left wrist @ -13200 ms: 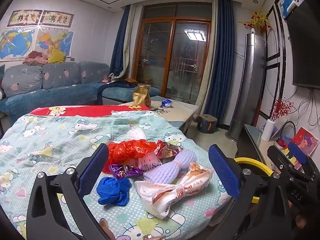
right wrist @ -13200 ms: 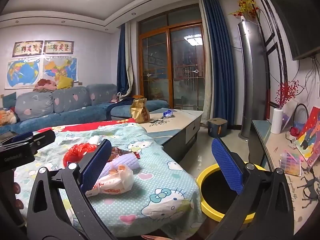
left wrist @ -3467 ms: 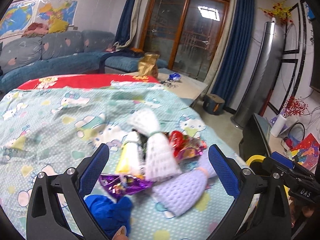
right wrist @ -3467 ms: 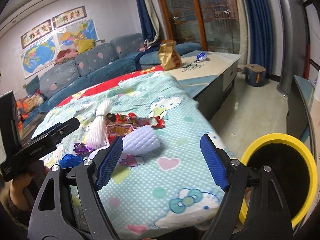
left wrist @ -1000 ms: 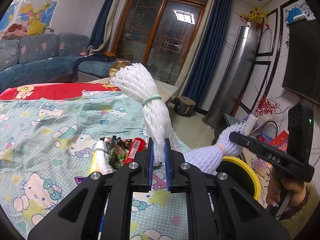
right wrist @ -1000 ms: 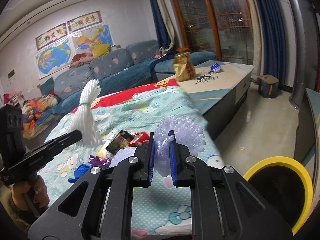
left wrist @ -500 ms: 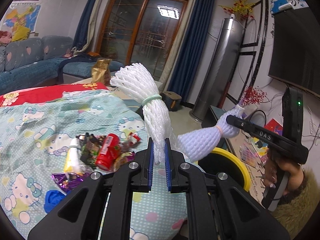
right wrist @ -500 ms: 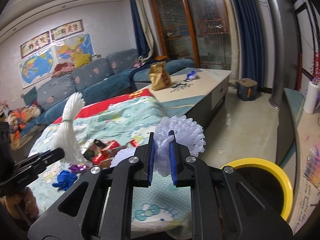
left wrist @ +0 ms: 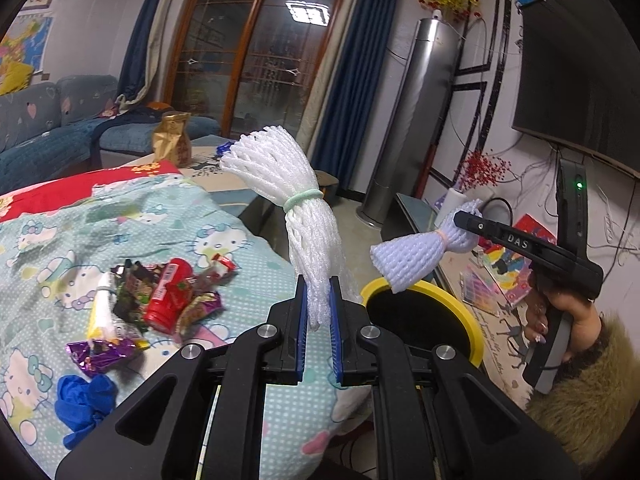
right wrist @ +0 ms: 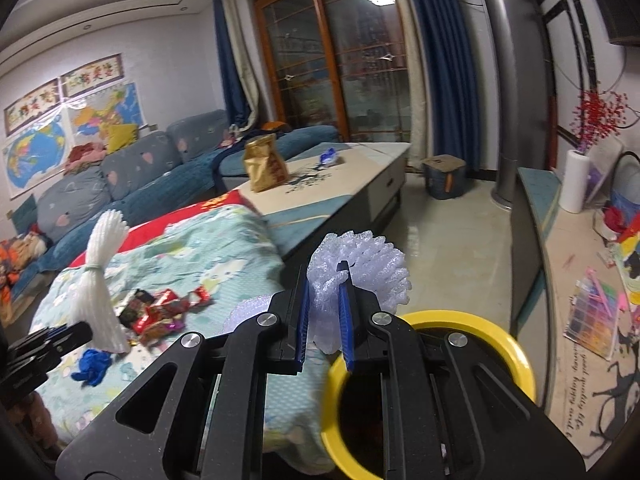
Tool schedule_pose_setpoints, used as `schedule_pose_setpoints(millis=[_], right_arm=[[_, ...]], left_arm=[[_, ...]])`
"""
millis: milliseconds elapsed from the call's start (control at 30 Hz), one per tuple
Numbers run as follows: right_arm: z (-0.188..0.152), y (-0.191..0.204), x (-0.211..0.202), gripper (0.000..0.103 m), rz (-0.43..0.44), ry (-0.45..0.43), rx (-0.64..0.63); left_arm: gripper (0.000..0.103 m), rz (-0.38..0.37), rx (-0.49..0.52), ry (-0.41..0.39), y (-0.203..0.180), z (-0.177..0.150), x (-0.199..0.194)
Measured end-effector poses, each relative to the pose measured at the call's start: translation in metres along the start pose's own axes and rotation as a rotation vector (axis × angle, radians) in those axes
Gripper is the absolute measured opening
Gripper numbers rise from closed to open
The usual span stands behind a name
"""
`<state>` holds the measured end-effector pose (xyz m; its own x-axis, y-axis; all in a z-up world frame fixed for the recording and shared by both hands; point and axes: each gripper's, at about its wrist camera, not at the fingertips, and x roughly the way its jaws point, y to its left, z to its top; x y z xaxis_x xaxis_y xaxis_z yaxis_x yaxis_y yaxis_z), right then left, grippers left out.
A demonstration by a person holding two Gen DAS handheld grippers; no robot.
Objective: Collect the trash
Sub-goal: 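Carry both foam nets over the yellow bin and open both grippers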
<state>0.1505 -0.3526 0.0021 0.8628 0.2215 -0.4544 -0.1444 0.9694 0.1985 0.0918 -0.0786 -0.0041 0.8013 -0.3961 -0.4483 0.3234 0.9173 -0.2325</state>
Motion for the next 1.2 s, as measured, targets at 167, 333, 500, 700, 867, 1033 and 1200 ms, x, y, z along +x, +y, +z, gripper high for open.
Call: schedule_pose_setpoints(millis=[167,333,500,700,867,1033,1200], right_arm=[[-0.004,-0.019,-0.003,0.009,-0.056,-0.001,0.008],[-0.008,-0.033,-0.004,0.009,-0.104,0.004,0.003],[-0.014,-0.047,0.000,0.009,-0.149,0.027,0.003],[-0.023,-0.060,0.003,0.010,-0.173,0.063,0.018],[-0.029,-0.070,0.007,0.010,-0.193,0.089,0.023],[-0.035,-0.080,0.010,0.011,-0.206,0.114,0.033],[-0.041,-0.085,0.015,0.013,-0.220,0.139,0.036]], left_arm=[[0.010,-0.027,0.025,0.016,-0.013,-0.003,0.007],[0.010,-0.055,0.049,0.036,-0.028,-0.008,0.017],[0.010,-0.085,0.076,0.059,-0.041,-0.012,0.028],[0.010,-0.130,0.104,0.098,-0.059,-0.019,0.046],[0.010,-0.168,0.128,0.135,-0.075,-0.027,0.064],[0.010,-0.194,0.146,0.160,-0.087,-0.035,0.079],[0.010,-0.213,0.160,0.191,-0.096,-0.041,0.098]])
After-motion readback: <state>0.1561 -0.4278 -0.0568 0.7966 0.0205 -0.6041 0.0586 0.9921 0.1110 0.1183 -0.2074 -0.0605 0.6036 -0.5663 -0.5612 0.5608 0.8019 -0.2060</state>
